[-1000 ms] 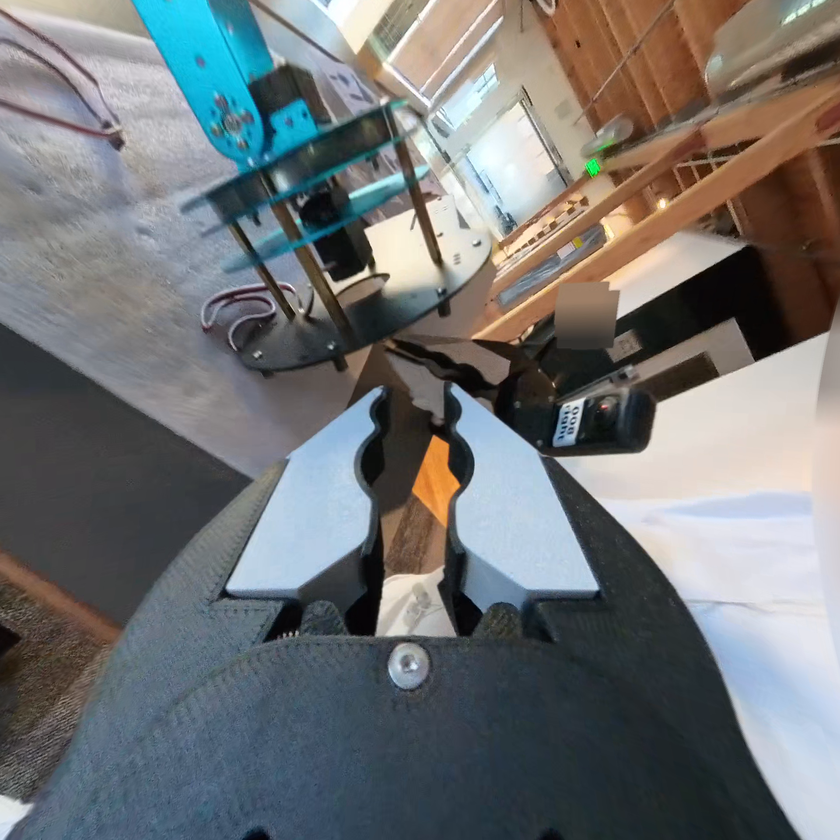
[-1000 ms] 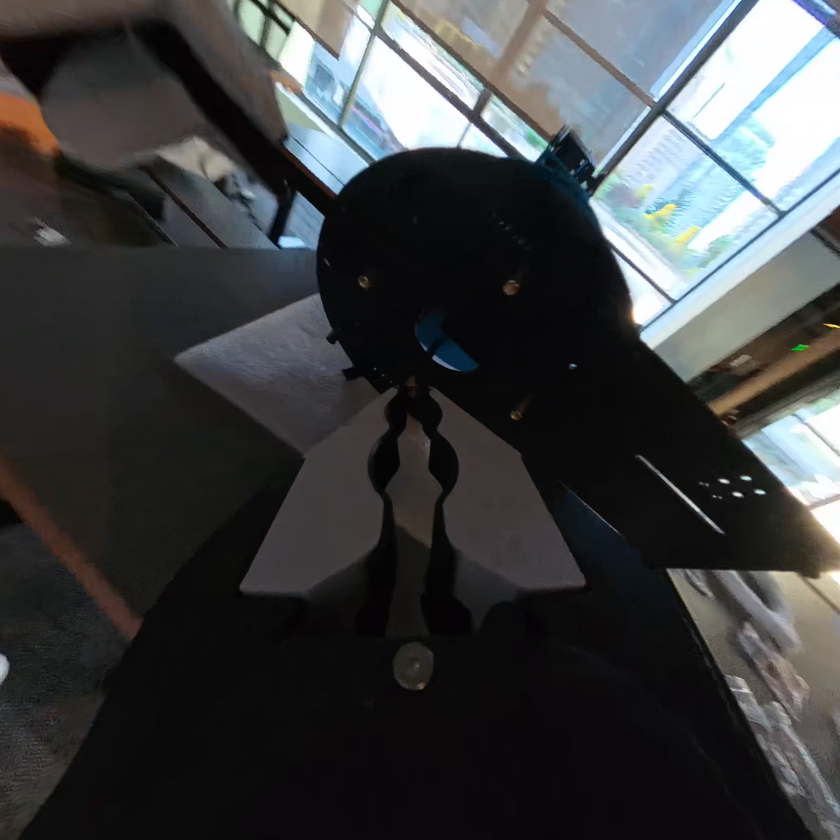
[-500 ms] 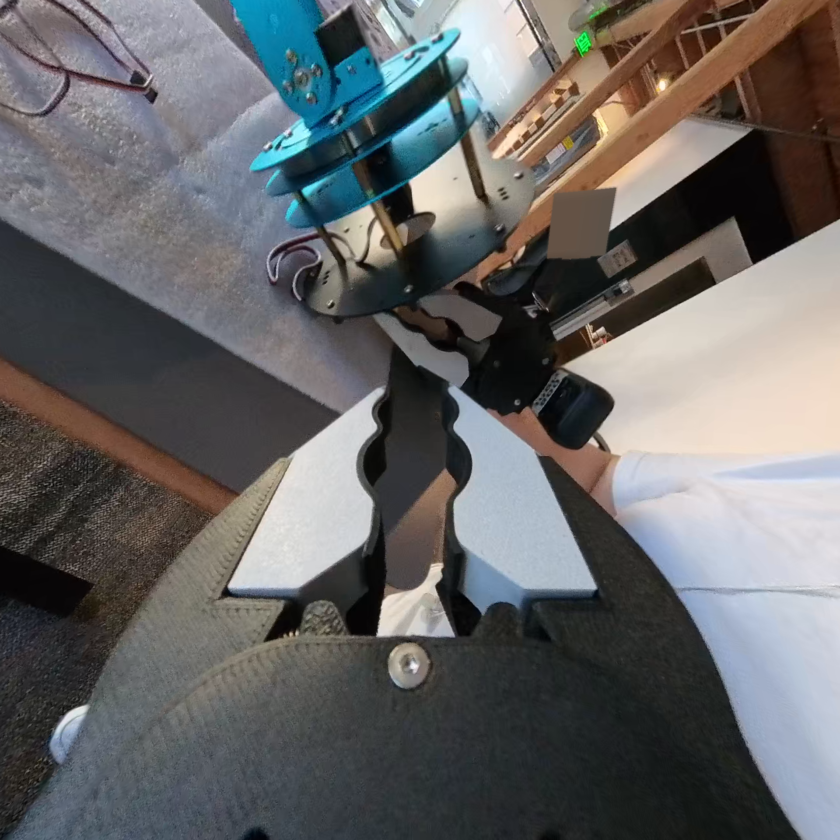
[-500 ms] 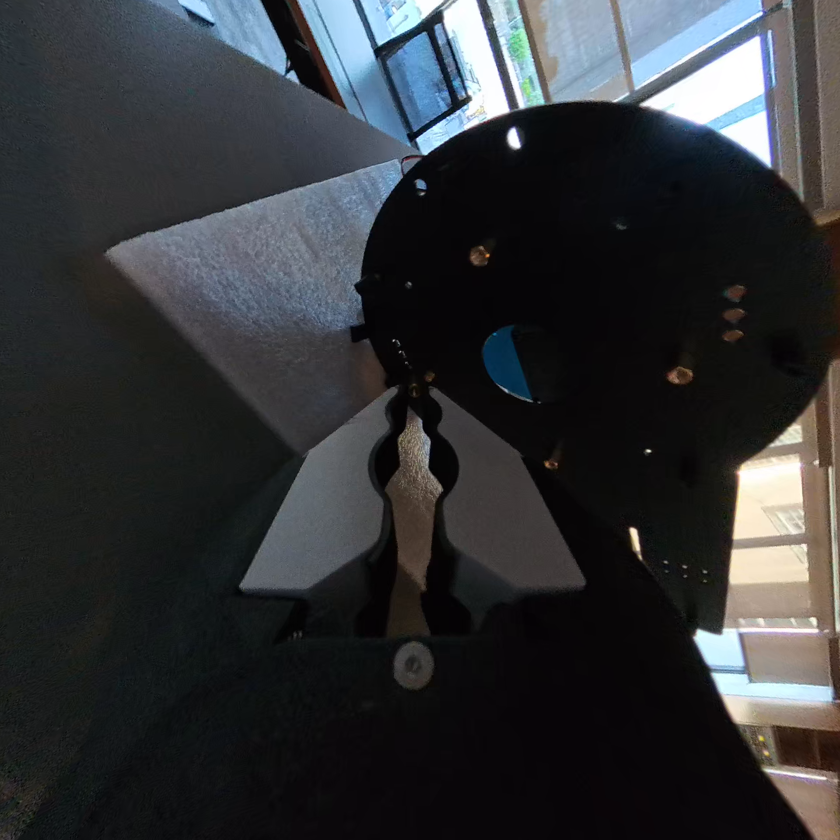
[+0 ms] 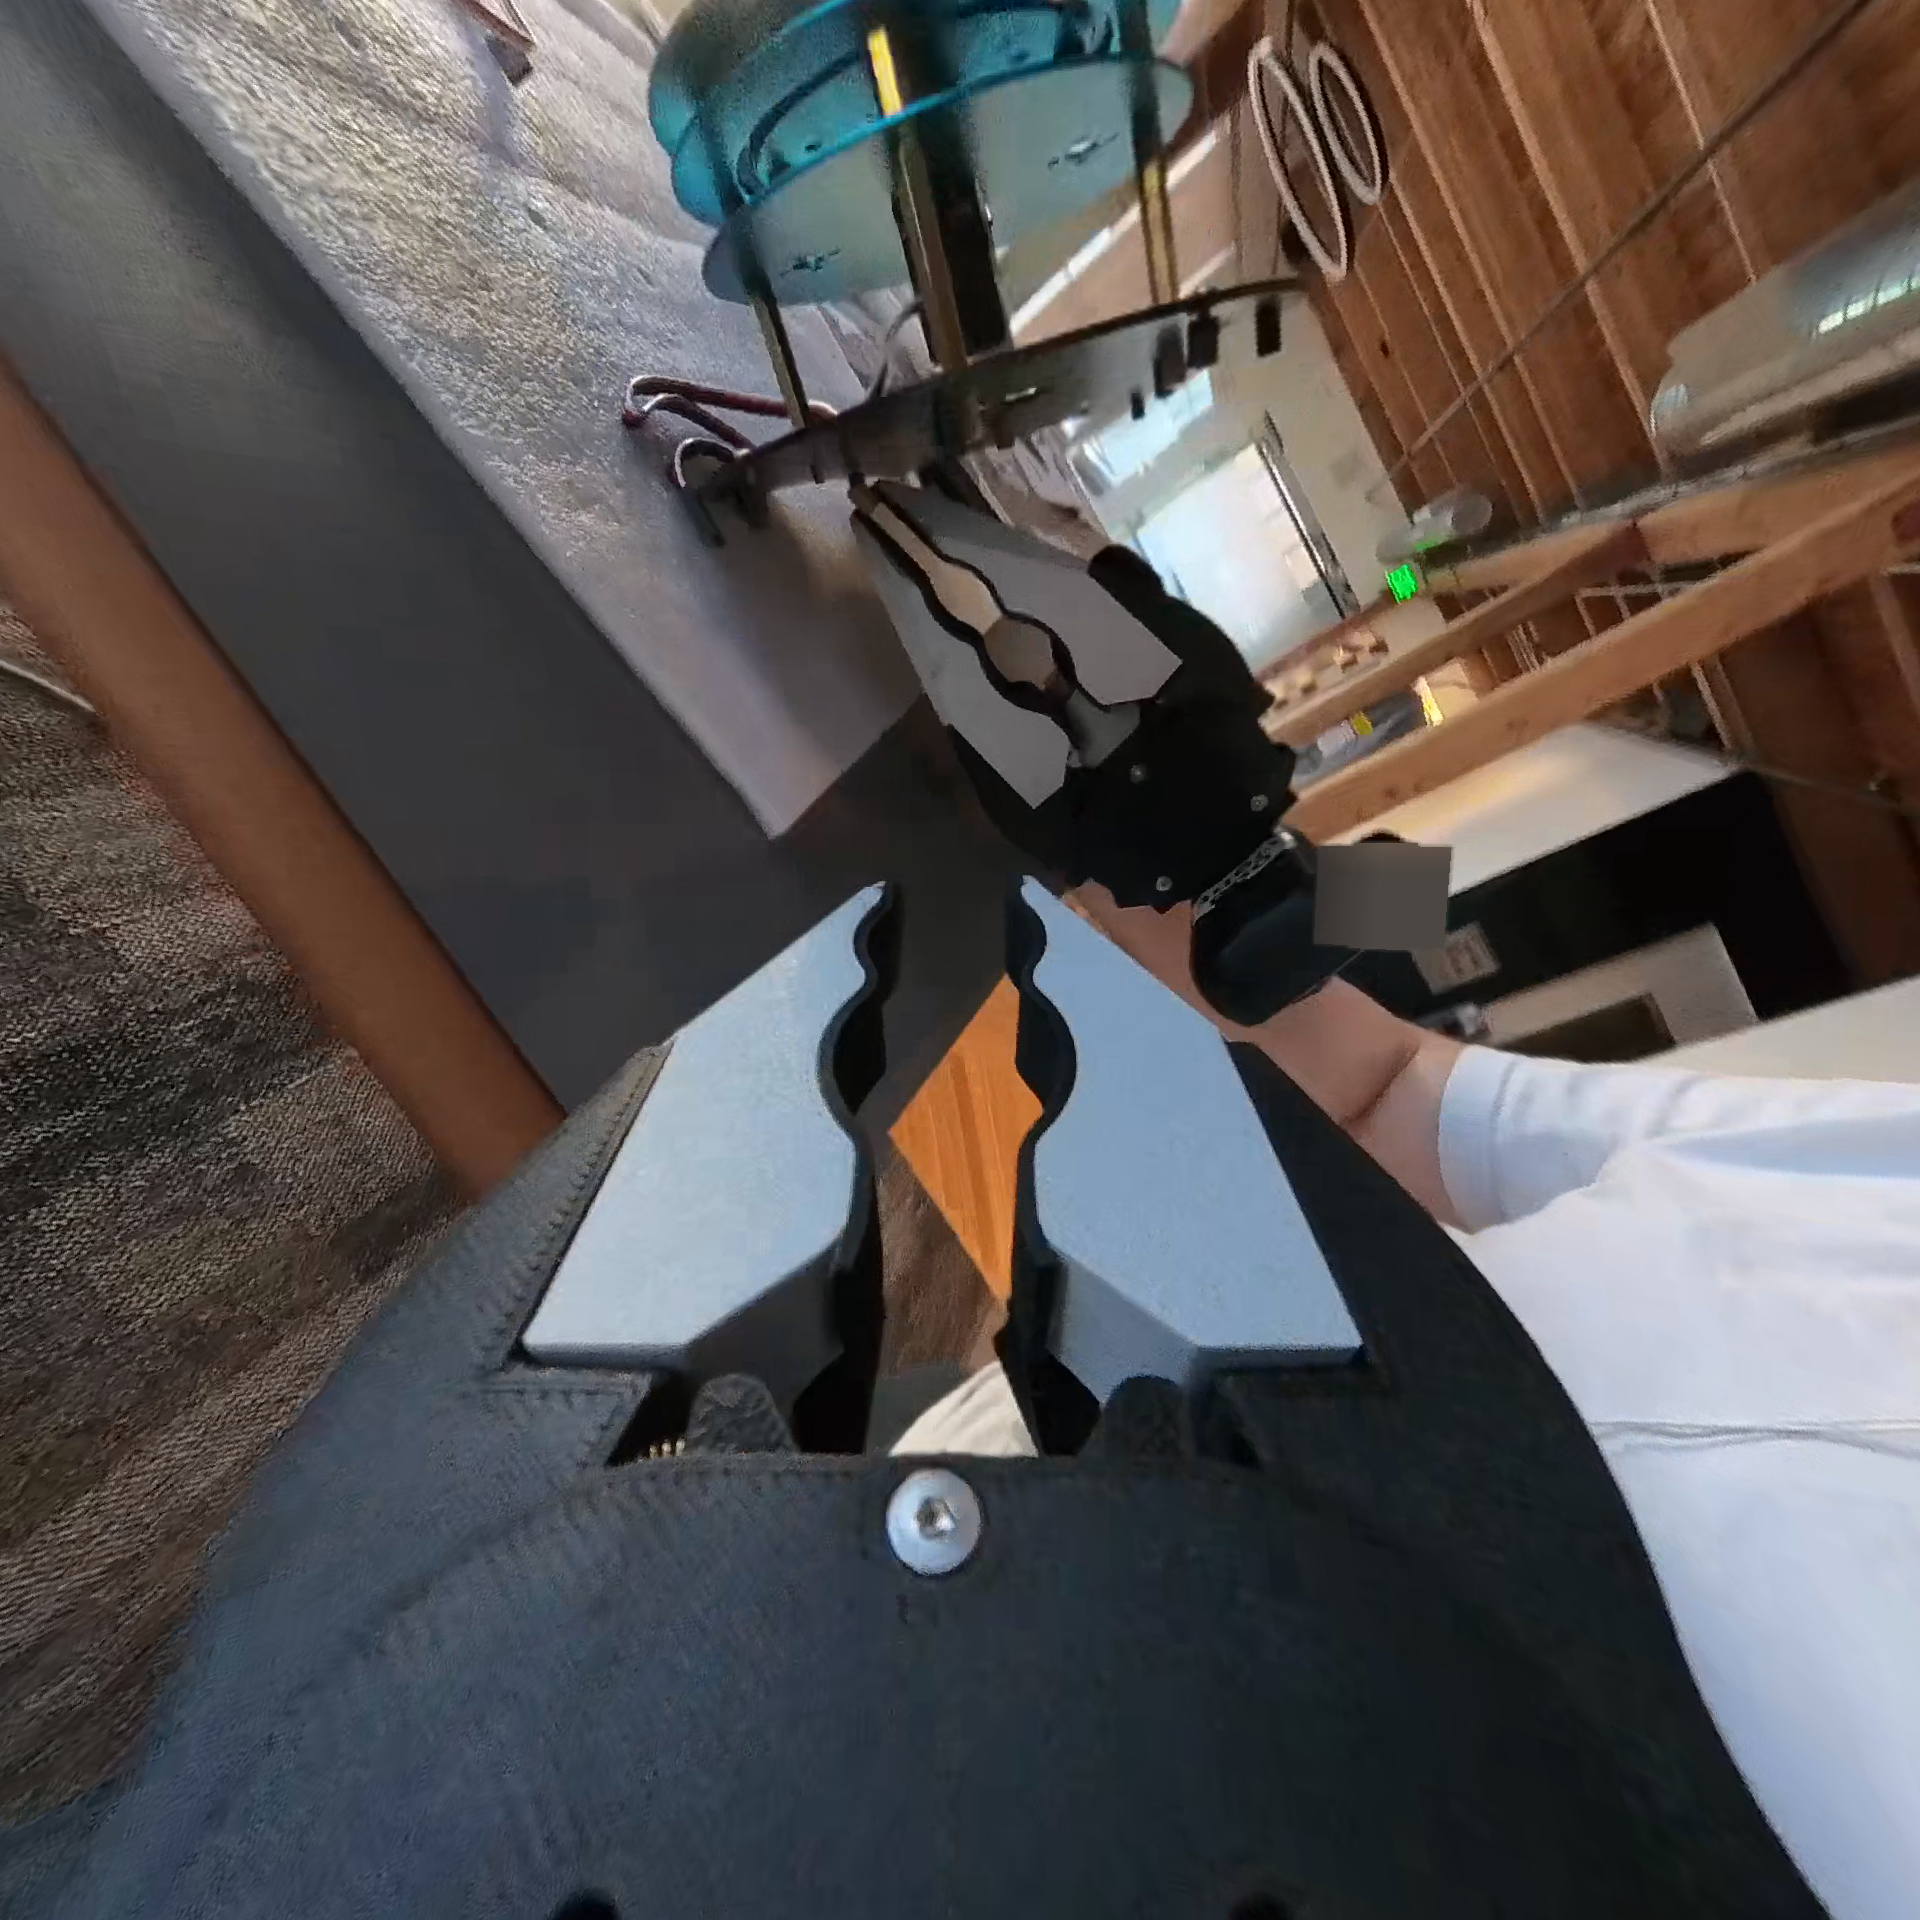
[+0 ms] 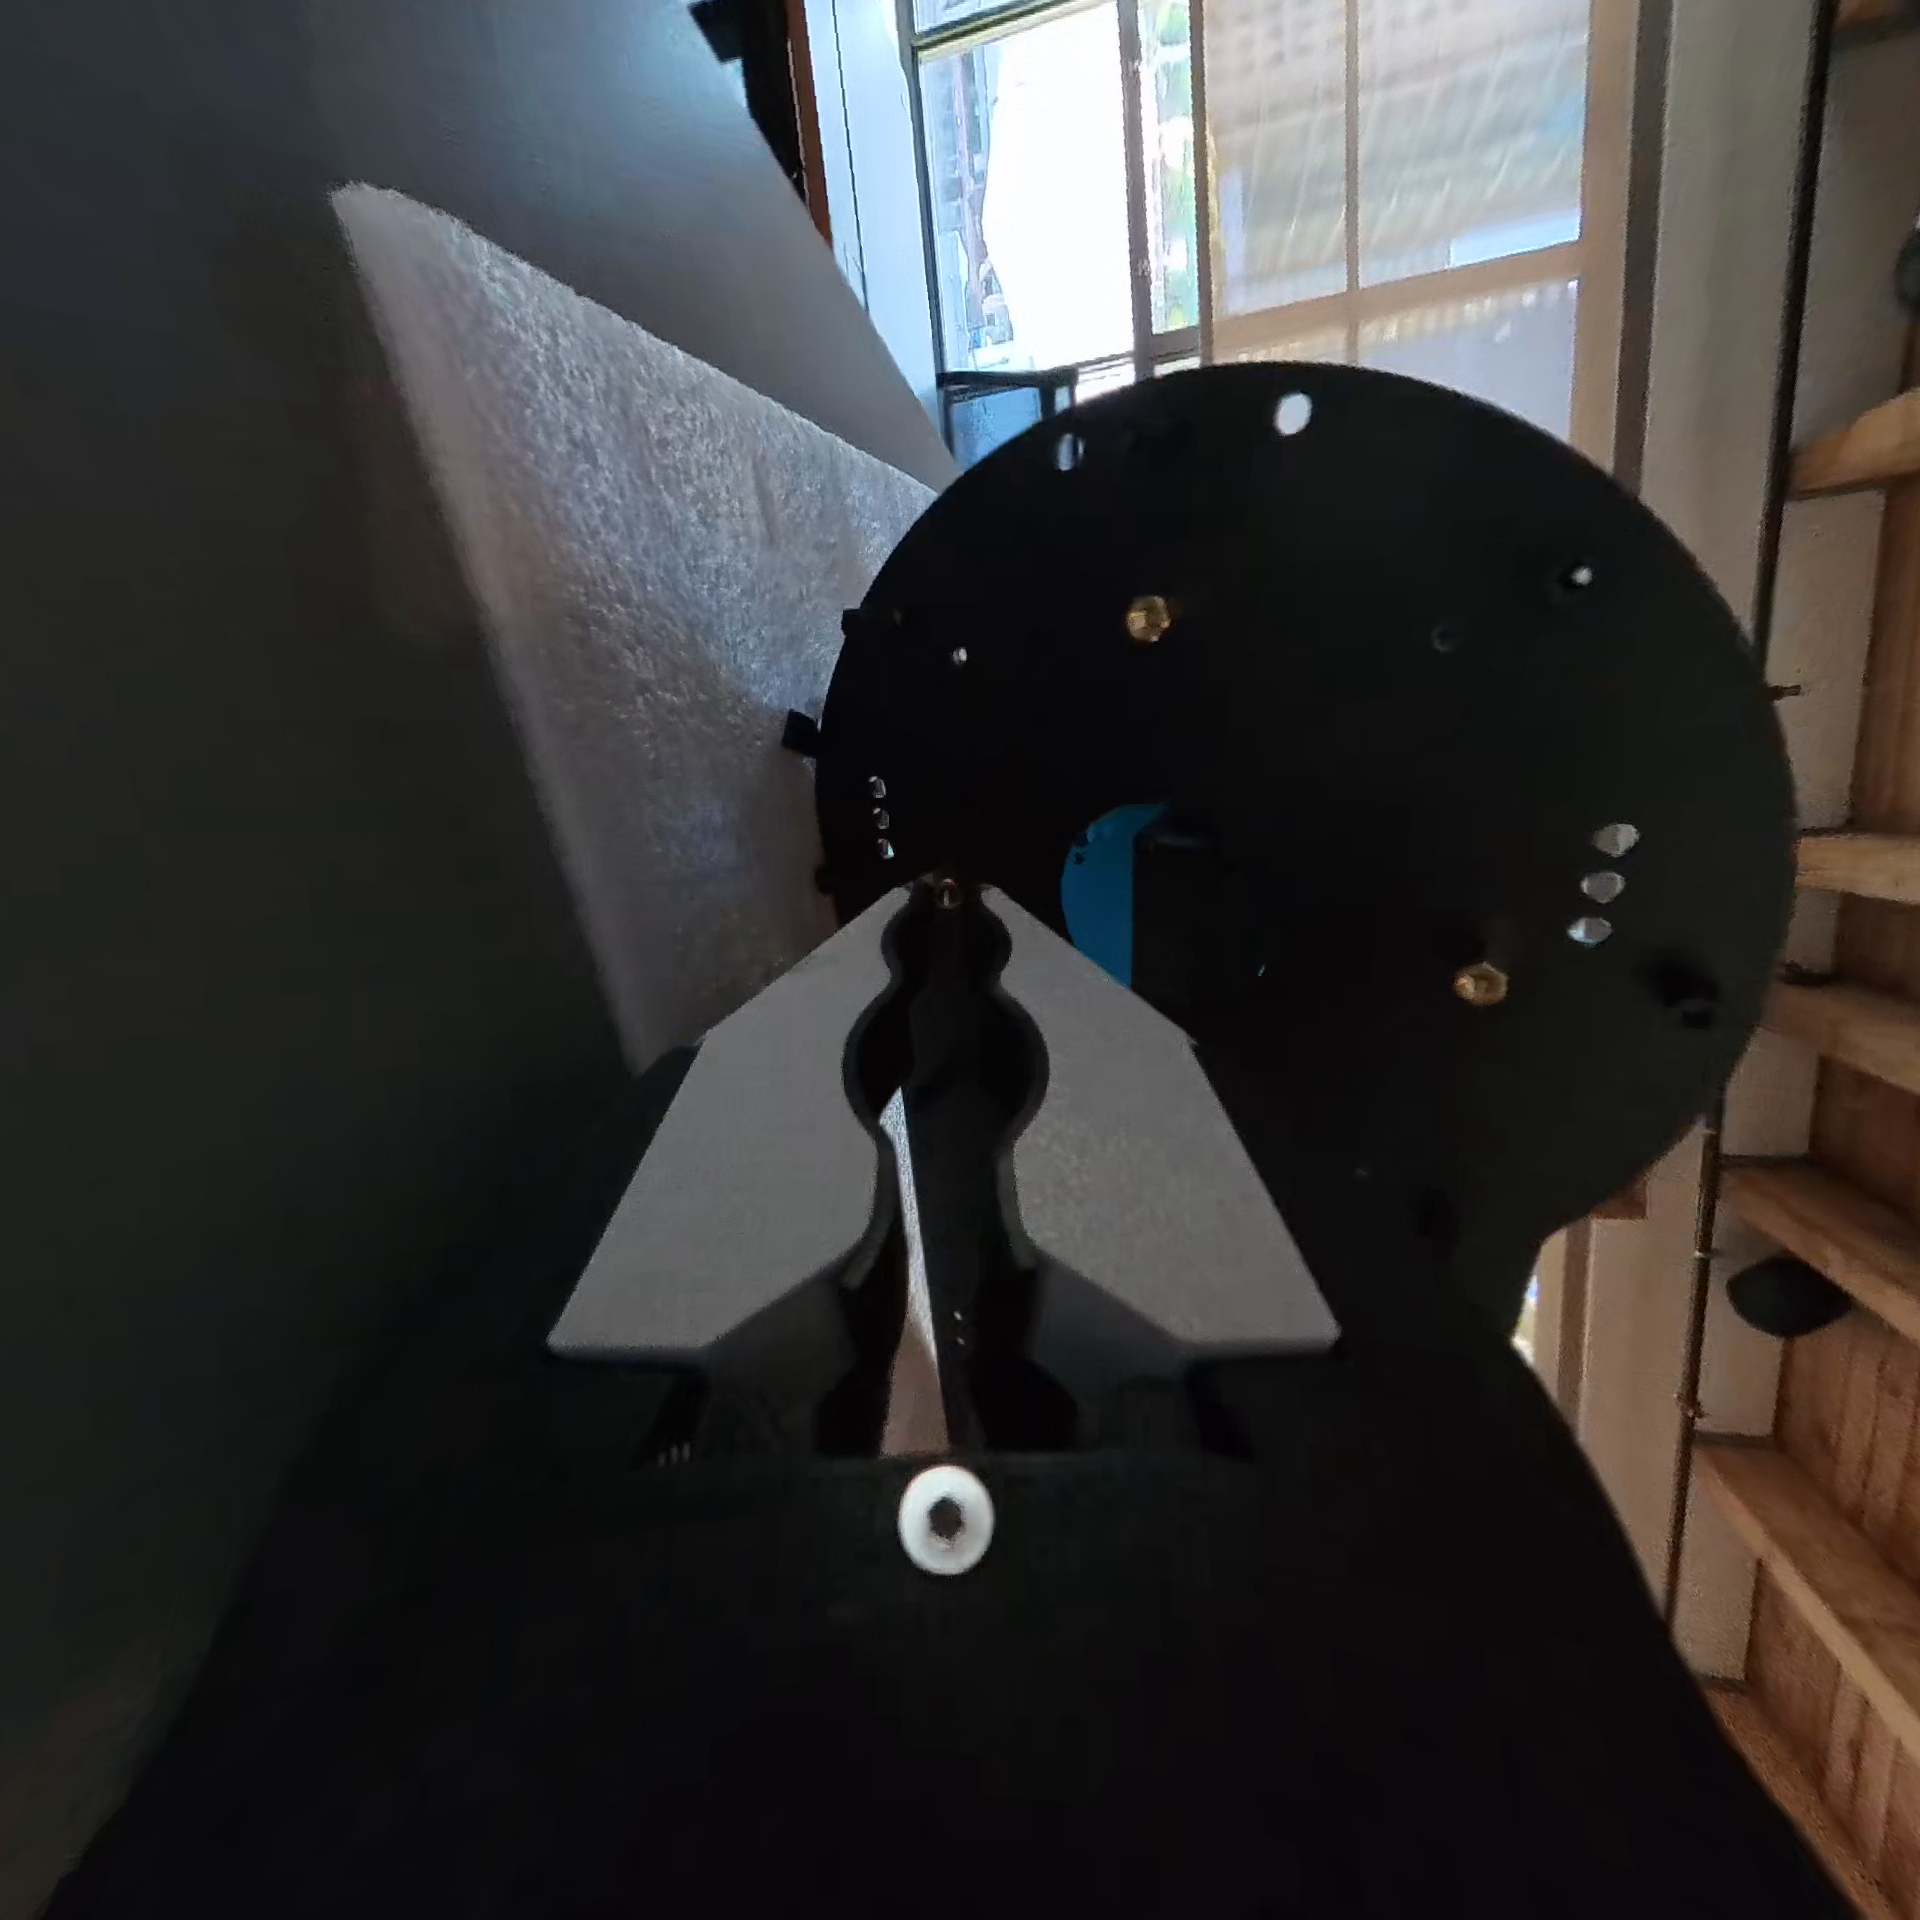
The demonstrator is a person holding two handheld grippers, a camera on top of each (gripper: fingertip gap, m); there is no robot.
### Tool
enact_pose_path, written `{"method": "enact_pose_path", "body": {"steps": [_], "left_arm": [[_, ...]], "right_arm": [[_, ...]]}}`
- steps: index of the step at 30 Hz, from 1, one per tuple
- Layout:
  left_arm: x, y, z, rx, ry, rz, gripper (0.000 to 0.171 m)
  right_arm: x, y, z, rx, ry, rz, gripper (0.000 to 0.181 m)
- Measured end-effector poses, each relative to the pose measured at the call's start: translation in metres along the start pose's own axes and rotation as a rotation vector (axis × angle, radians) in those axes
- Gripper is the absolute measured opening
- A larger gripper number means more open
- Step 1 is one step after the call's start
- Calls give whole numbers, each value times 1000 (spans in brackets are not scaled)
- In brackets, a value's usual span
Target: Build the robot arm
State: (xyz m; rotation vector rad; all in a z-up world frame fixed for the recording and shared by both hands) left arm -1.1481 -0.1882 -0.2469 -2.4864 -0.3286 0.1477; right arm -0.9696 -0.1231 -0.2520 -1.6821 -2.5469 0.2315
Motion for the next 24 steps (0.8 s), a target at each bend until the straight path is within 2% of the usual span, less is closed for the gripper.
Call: {"method": "enact_pose_path", "body": {"steps": [3, 6, 14, 24], "left_arm": [[-6, 9, -11, -17, -16, -59, 17], [-12, 13, -19, -3, -29, -50, 17], [-24, 1, -26, 62, -15, -37, 17], [-24, 1, -24, 69, 5, -45, 17]], "right_arm": [[1, 0, 2, -18, -7, 14, 3], [3, 5, 0, -4, 7, 57, 3], [5, 1, 4, -17, -12, 46, 3], [8, 2, 6, -18, -26, 76, 3]]}}
Point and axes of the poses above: each gripper's, where its closed fingertips meet, x out along the fingers, y out of its underside, z = x × y across the jaws, the point moved 7 cm from there along -x, back along the fingers, and after that the axes turned 9 degrees about y, right-handed, at the moved point
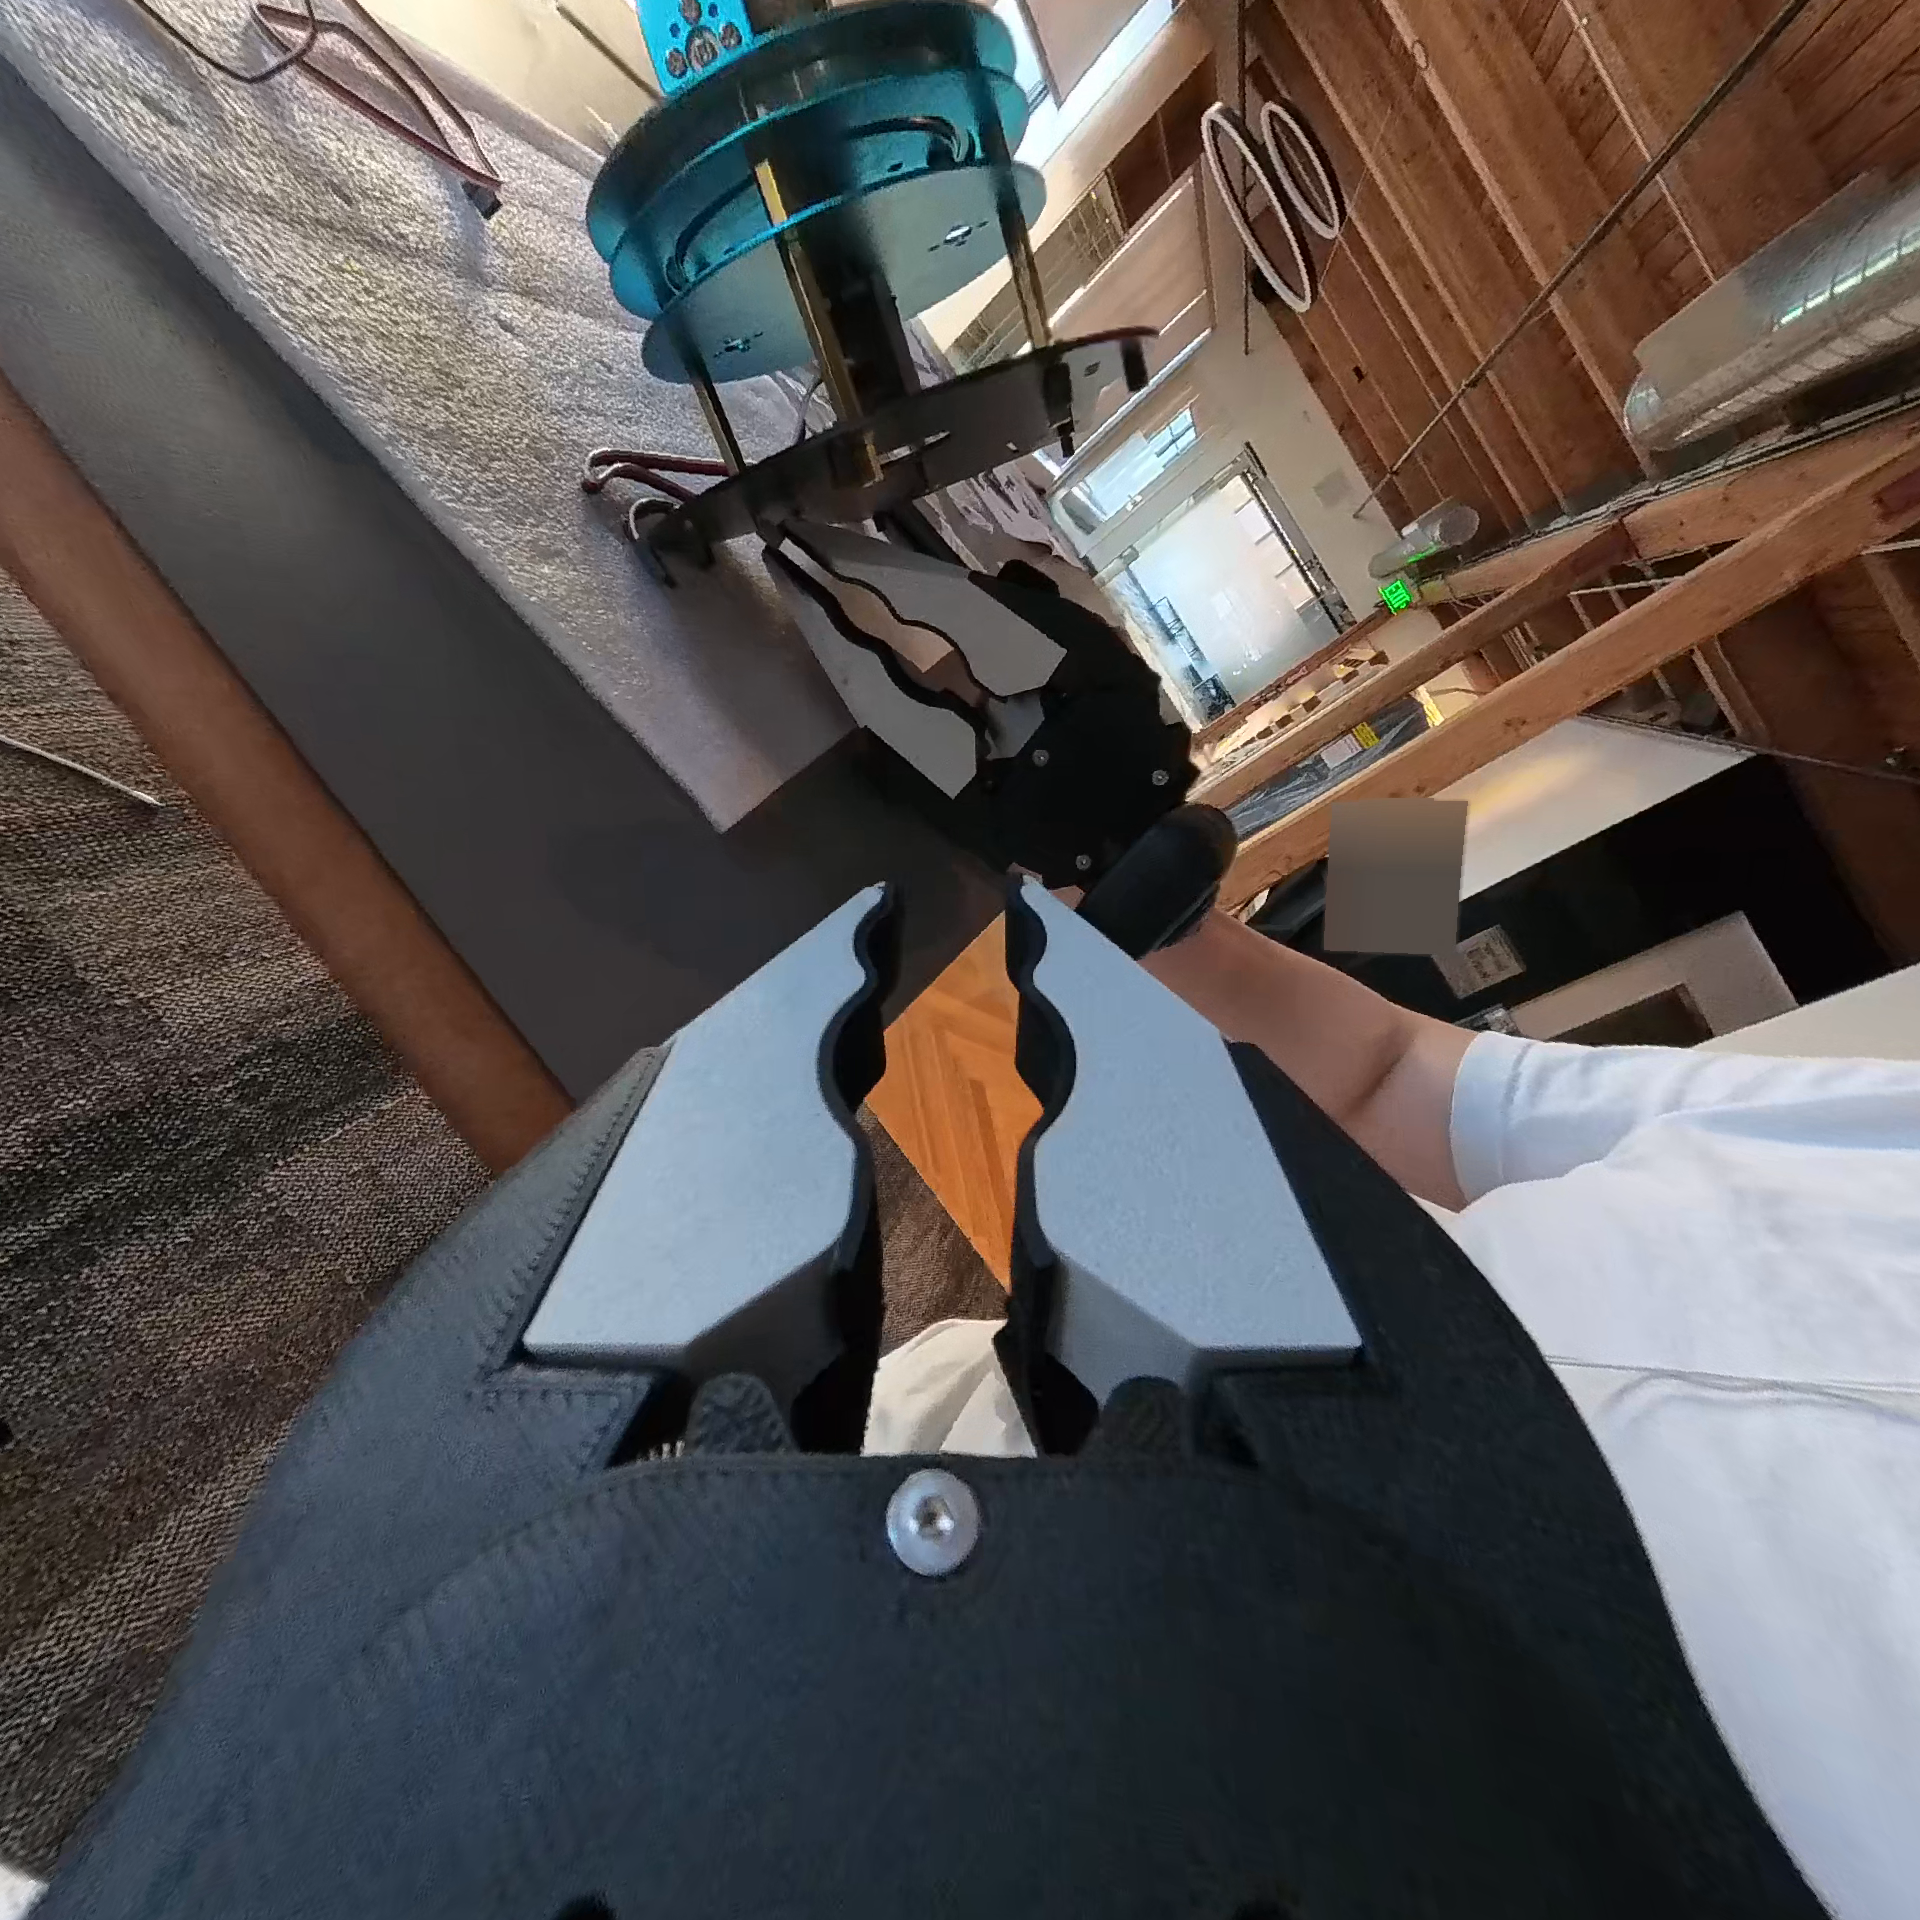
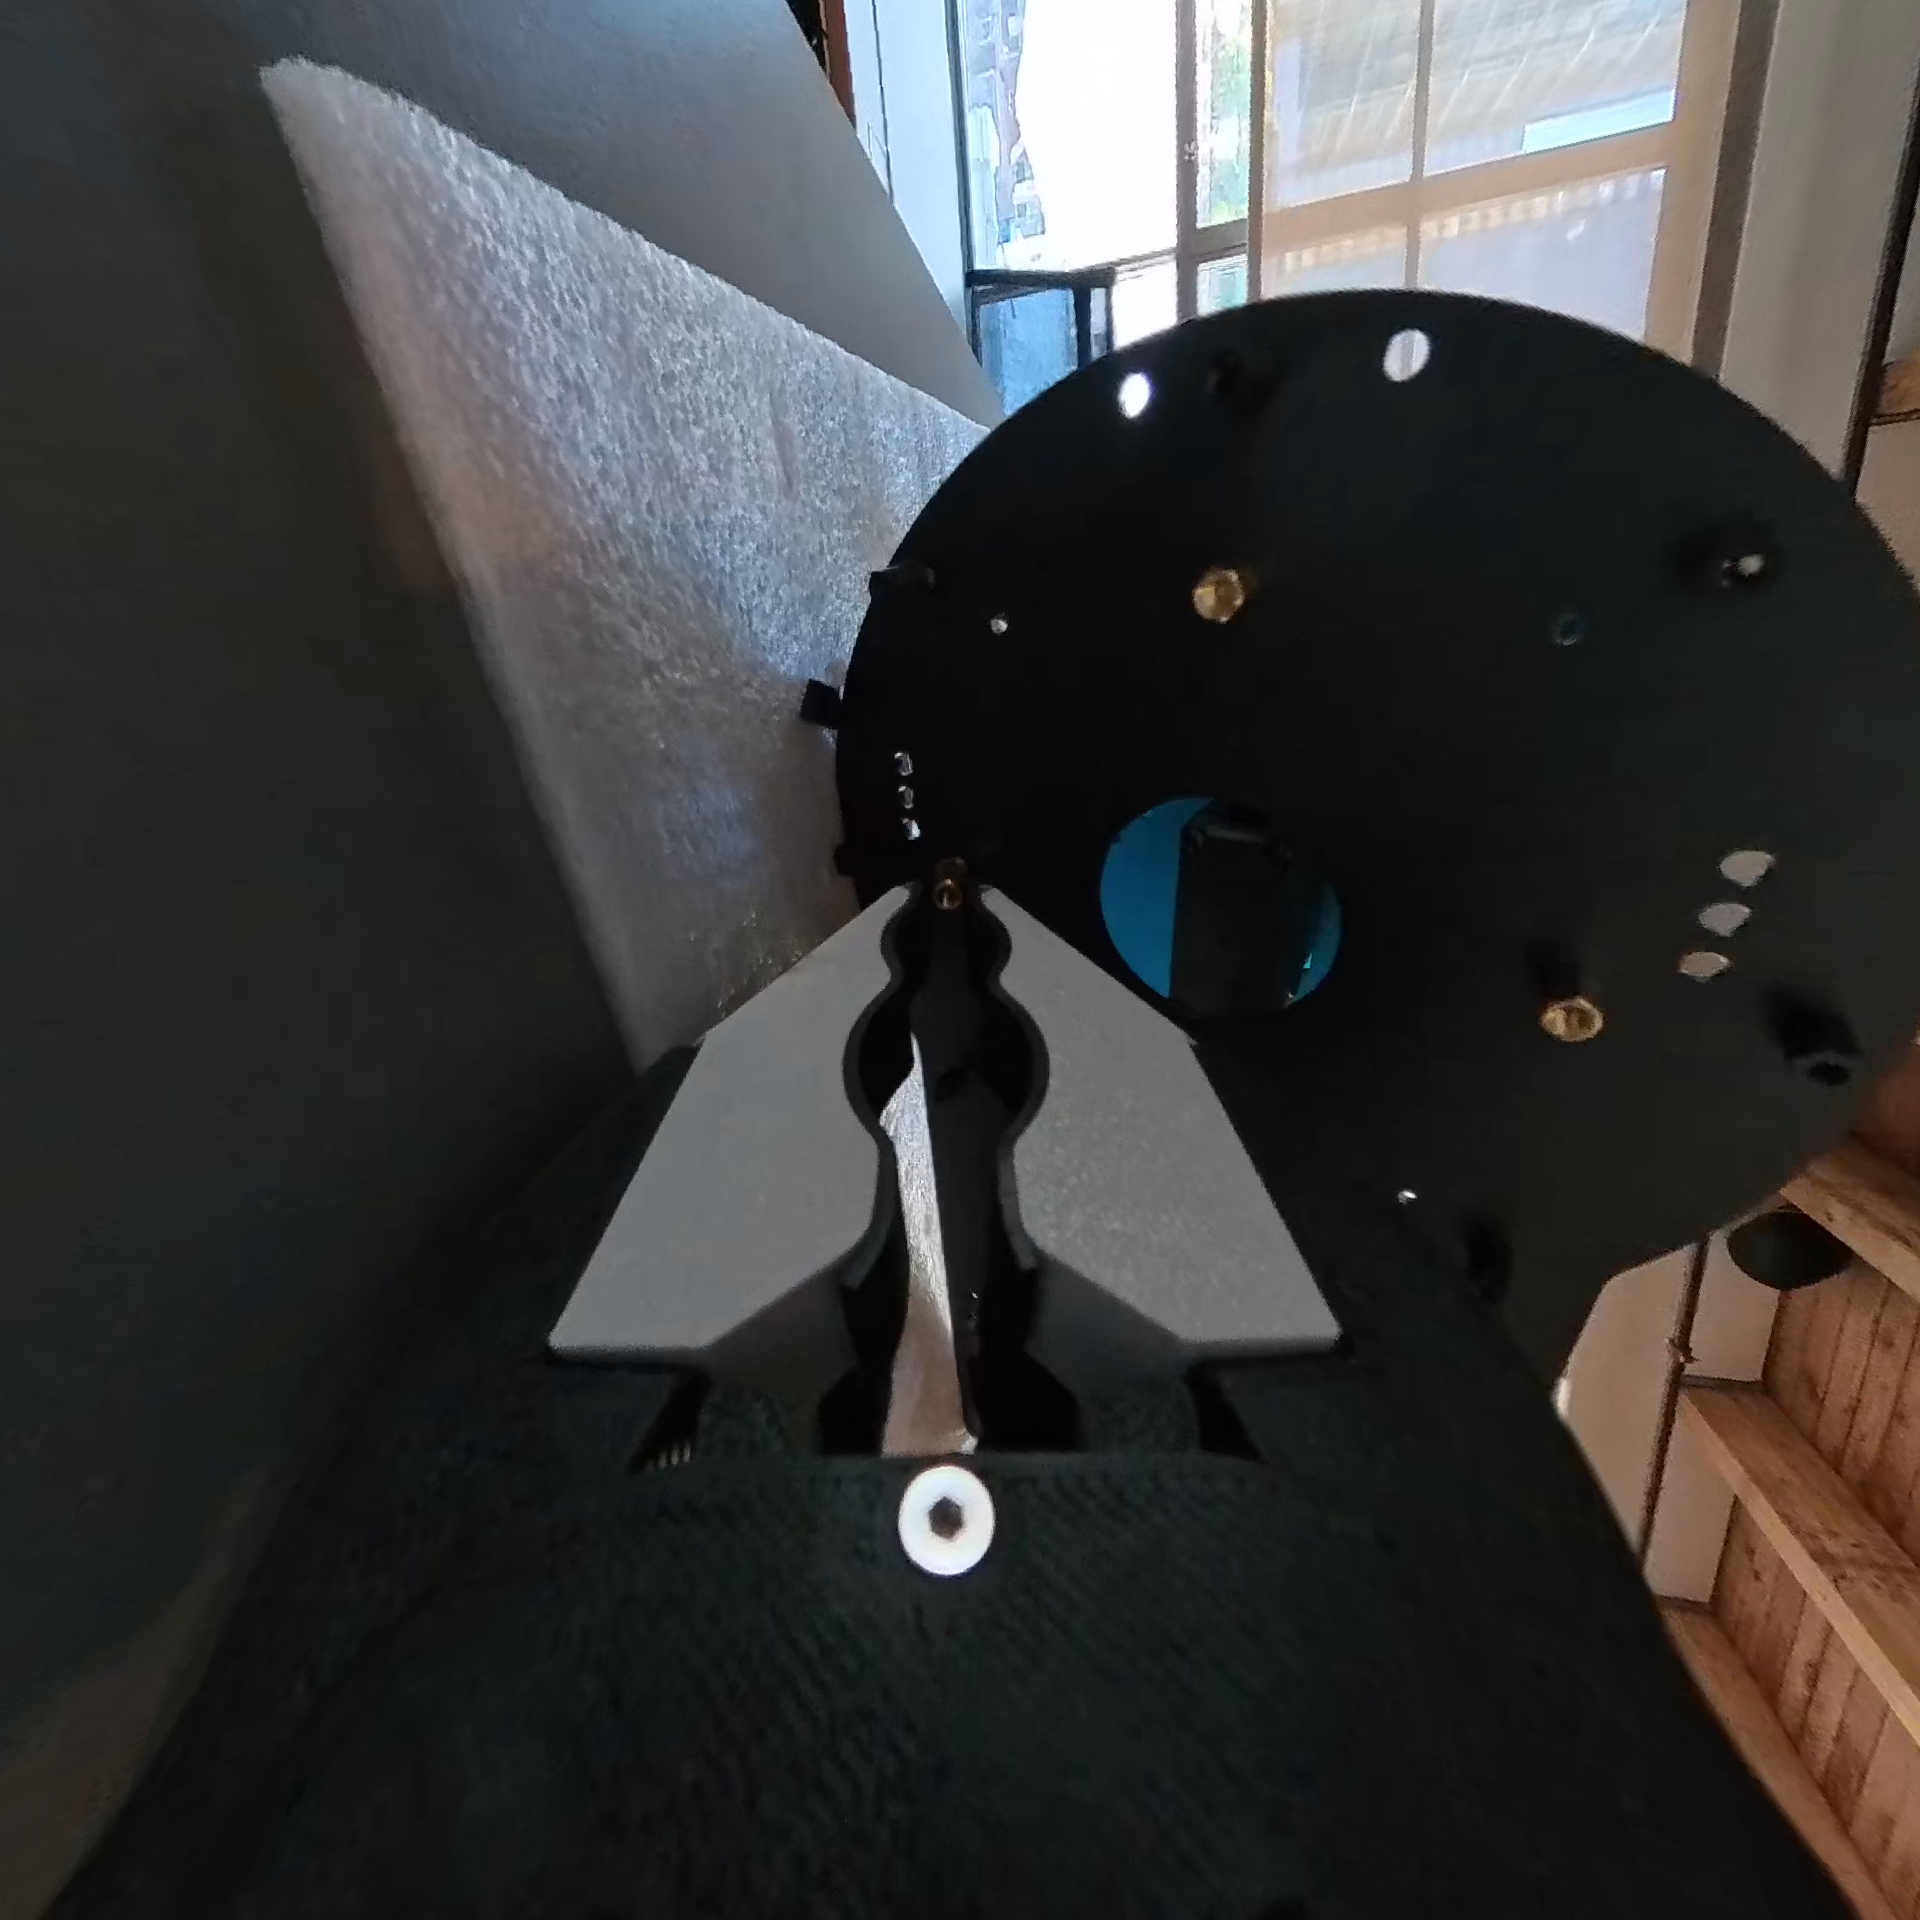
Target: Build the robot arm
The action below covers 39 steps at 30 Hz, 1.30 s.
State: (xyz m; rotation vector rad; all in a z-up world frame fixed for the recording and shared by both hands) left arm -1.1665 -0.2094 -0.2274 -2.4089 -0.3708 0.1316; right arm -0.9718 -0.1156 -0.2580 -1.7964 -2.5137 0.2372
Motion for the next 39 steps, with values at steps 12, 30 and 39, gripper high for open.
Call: {"method": "enact_pose_path", "body": {"steps": [12, 30, 39], "left_arm": [[20, -7, 8, -10, 18, 0, 17], [7, -20, 21, -36, 79, 45, 18], [-18, -26, 34, -76, 114, 52, 19]], "right_arm": [[1, -4, -1, 125, -17, 91, 4], [-12, -7, -8, 536, -234, 211, 0], [-4, 2, -23, 1333, -380, 320, 27]]}}
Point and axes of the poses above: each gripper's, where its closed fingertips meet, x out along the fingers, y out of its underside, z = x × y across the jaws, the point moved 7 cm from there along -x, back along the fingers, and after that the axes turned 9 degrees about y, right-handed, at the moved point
